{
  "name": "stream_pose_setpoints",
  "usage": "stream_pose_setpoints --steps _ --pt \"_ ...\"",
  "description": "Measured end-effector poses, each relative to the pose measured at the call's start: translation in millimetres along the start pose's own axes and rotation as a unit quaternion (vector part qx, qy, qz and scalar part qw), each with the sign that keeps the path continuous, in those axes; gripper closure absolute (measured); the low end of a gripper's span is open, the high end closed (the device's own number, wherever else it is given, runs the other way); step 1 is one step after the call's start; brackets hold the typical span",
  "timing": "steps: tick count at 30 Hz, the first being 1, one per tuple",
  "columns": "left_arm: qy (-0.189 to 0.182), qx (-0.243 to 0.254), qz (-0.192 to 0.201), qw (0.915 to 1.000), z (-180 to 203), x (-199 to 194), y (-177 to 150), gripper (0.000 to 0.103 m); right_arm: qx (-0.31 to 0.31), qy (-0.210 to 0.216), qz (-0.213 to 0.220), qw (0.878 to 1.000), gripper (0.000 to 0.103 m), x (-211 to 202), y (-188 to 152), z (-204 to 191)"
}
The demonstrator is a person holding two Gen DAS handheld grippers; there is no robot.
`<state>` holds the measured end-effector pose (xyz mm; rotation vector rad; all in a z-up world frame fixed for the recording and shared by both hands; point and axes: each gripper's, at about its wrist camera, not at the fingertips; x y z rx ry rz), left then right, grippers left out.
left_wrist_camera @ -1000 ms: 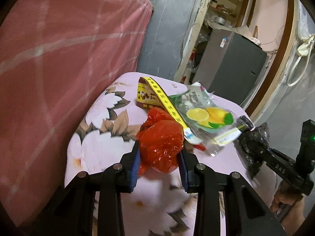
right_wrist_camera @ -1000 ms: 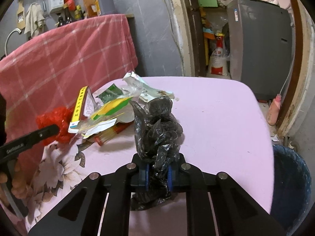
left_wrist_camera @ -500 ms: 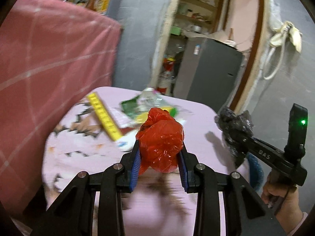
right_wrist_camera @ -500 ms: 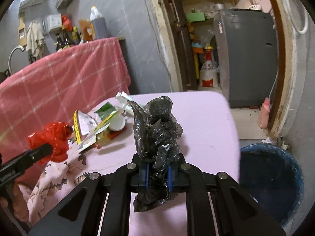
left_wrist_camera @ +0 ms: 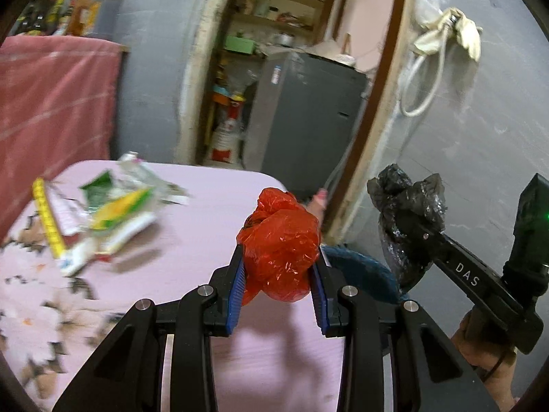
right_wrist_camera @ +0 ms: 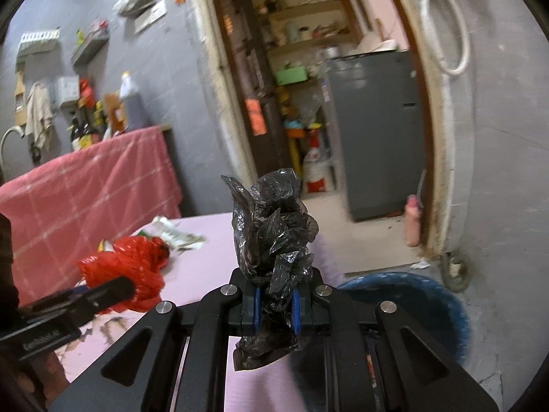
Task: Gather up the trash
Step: 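Lift both bags and carry them over the trash bin, then open the right tool to drop the black bag while the left tool drops the red bag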
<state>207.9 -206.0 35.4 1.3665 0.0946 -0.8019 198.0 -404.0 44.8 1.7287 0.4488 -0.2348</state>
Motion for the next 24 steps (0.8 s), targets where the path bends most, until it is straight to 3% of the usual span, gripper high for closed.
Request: stream_pose_setpoints --steps 10,24 --pt "-0.037 0.011 -0.058 0.9976 51 70 -5 0.073 0.044 -0.059 0.001 0.997 0.092 -10 -10 70" --pt "-0.057 0.026 -0.096 0.9935 80 128 -13 0.072 0.082 -0.086 -0.046 0.992 0.089 -1 -31 118"
Point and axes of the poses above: each gripper's, at about its wrist camera, not at the fingertips, and x roughly the way its jaws point, z to its right, y to its top
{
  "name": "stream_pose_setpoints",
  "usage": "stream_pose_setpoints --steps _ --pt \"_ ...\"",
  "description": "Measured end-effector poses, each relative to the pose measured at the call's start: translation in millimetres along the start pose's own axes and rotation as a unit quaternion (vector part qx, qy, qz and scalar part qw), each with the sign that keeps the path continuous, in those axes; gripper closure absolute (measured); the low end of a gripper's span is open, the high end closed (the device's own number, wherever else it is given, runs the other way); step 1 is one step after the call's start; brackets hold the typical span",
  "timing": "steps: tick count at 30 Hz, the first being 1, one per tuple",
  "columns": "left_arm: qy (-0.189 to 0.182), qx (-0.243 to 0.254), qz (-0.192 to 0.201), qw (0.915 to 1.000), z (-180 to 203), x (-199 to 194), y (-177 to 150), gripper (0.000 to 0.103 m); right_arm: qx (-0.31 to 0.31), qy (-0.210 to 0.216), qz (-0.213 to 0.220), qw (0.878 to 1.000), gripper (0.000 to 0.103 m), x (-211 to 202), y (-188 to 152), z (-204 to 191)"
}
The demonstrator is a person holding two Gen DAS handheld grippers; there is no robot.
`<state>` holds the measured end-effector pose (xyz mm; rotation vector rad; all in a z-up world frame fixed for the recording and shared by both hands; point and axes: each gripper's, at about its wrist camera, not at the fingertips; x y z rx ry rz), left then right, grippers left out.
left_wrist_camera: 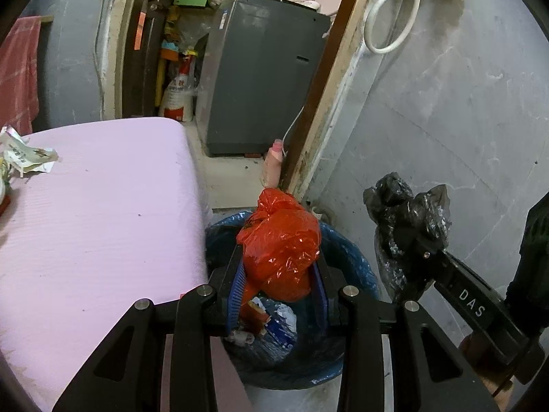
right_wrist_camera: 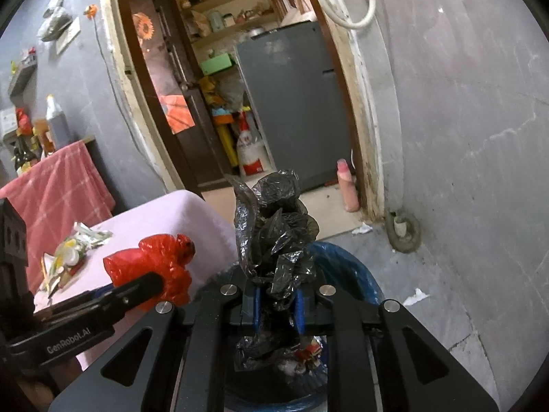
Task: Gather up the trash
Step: 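Open the right tool to drop the black bag while the left tool drops the red bag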
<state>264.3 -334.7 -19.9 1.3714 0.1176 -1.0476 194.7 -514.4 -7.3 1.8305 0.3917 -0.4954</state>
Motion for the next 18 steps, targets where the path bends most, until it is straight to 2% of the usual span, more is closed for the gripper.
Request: stream_pose_setpoints --steps 8,10,12,18 --pt "-0.011 -0.010 -0.004 0.9999 -3 0 0 0.070 0.013 0.002 -0.012 1.000 0.088 7 -1 4" --pt "-0.017 -0.013 -0.004 0.9998 -6 -2 1 0.069 0.013 0.002 -0.012 1.000 0.084 9 -1 5" --pt "-0.020 -0.015 -0.002 0.9997 -7 -3 2 0.066 0.015 0.003 -0.012 1.000 0.075 9 -1 5" --pt "-0.023 -0.027 0.001 0.9994 -9 -9 5 0.064 0.017 0.005 -0.010 1.000 0.074 8 -1 7"
Point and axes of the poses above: each gripper's, at about its wrist camera, not at the fingertips, and x roughly the way its jaws point, z to its right, y to its top
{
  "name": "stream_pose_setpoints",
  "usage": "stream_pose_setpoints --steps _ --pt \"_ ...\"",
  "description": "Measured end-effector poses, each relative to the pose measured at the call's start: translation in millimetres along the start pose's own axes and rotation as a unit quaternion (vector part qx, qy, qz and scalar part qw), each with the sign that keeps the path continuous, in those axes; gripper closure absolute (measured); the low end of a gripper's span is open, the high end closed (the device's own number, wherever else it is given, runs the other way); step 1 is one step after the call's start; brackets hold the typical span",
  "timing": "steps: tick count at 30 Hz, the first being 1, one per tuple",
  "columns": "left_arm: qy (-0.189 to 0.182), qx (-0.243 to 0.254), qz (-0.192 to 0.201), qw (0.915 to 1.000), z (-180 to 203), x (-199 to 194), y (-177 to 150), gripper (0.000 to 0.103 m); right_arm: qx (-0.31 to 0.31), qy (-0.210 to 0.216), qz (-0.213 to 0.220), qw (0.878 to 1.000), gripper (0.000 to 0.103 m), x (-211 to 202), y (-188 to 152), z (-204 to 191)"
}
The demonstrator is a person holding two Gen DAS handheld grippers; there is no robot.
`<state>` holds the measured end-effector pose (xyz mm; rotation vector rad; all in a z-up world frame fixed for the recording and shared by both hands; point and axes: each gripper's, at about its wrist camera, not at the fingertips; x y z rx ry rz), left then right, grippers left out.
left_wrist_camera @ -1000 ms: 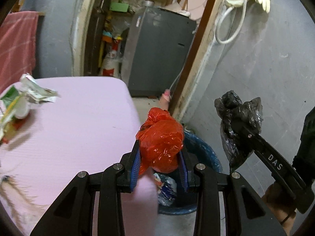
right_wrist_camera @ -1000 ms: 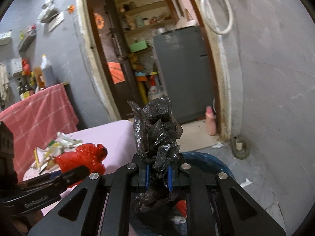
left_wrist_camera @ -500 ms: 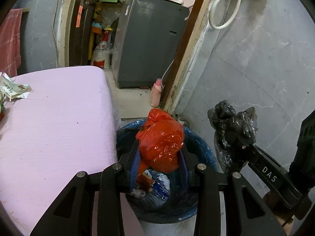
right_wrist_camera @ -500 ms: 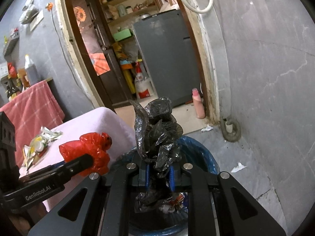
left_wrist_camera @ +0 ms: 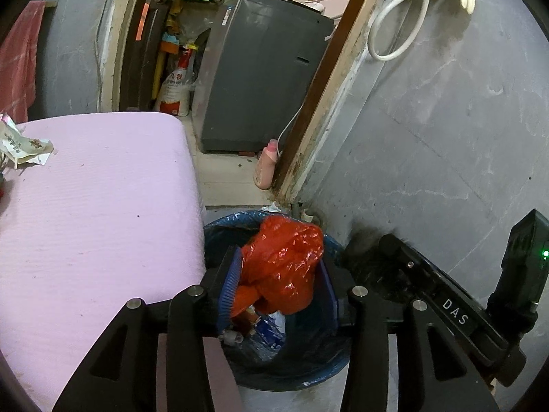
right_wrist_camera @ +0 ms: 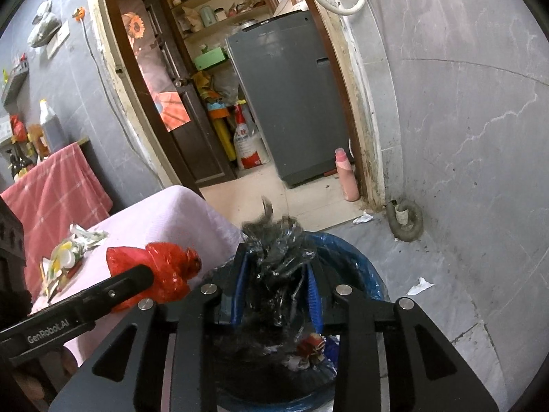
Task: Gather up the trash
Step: 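Open the right tool to drop the black bag while the left tool drops the red bag, then move both open tools back to the table toward the yellow box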
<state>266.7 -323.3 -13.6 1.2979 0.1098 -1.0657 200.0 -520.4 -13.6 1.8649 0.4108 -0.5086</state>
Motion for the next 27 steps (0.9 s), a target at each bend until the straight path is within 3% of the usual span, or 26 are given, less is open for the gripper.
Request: stream_pose_setpoints --steps 8,11,16,18,21,27 --pt "0.004 -0.018 0.023 0.9996 -5 -15 7 0.053 0.000 0.000 0.017 1.000 0.069 -6 5 -3" --pt "0.017 -0.022 0.042 0.9987 -7 -27 10 0.045 -0.002 0.002 0.035 0.999 0.049 -14 8 -8" --pt "0.052 -0.022 0.090 0.9944 -13 -56 13 0.026 -0.025 0.003 0.069 0.997 0.044 -28 17 -26" --pt "0.066 -0.023 0.109 0.9916 -17 -67 15 0.017 -0.034 0.003 0.084 0.996 0.032 -34 19 -34" --pt "0.098 -0.027 0.134 0.9857 -24 -84 17 0.007 -0.043 0.010 0.102 0.994 0.023 -41 23 -46" --pt "0.148 -0.024 0.169 0.9742 -39 -110 17 0.003 -0.052 0.030 0.130 0.990 0.006 -49 26 -68"
Point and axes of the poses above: each gripper's, at about its wrist camera, not at the fingertips, and x roughly the way its jaws point, z to its right, y to its top
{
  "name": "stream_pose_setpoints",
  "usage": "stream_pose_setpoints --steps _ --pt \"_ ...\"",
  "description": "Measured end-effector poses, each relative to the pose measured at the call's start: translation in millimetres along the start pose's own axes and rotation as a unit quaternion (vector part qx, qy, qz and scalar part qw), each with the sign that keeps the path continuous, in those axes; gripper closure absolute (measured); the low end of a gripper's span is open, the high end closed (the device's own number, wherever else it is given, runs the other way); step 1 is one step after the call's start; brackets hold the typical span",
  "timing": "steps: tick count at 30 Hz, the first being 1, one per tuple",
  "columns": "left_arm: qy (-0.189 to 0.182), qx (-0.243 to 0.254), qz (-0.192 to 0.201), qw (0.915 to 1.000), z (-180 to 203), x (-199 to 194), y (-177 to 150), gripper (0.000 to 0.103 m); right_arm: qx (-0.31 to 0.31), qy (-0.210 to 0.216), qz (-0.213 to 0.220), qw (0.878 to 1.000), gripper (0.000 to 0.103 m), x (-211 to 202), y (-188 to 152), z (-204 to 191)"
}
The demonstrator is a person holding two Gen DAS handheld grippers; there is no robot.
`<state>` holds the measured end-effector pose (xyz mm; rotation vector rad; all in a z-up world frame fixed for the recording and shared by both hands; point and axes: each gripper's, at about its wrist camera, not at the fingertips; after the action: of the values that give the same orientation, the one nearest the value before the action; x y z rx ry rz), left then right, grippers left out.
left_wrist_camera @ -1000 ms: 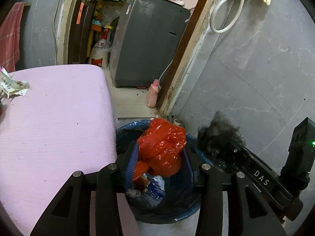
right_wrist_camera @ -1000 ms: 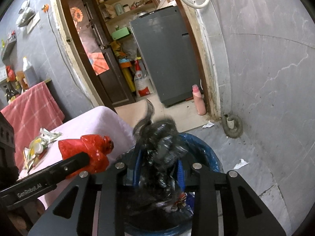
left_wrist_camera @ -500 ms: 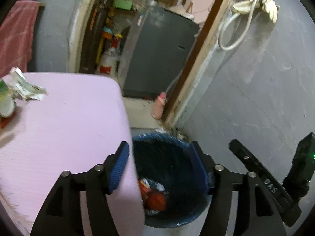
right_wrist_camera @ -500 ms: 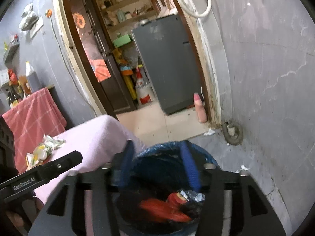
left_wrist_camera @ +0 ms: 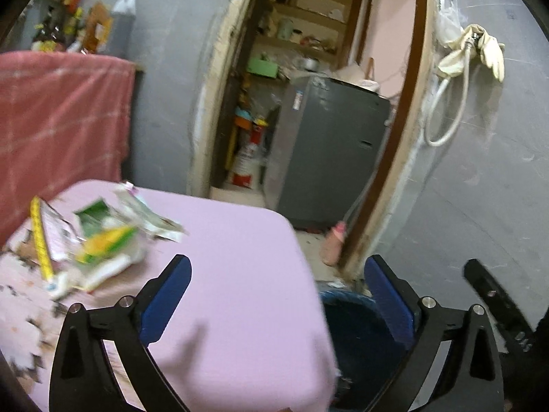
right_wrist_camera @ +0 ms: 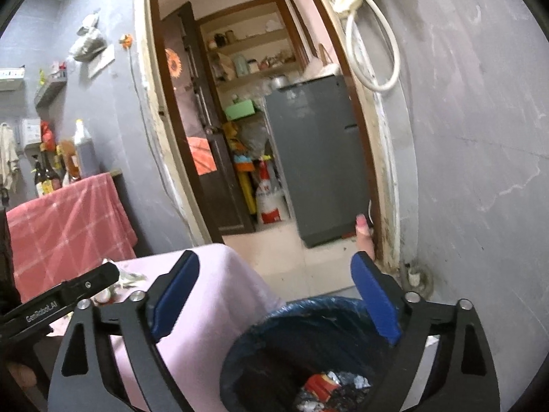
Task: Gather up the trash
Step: 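Move both open tools back to the table toward the yellow box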
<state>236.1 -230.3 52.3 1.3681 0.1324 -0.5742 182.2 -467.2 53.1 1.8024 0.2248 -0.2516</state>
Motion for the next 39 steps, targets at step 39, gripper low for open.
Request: stream_pose_setpoints --steps 39 --pt "0.147 -0.062 -0.055 0.9857 -223 -42 10 0.002 -0.116 0.106 -0.058 0.986 0.000 67 -32 -171"
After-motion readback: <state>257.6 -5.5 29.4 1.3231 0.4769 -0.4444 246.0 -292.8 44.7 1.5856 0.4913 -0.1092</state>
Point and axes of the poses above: each gripper's, at about its wrist camera, not at the fingertips, and x roughly the way its jaws point, z to its right, y to its top
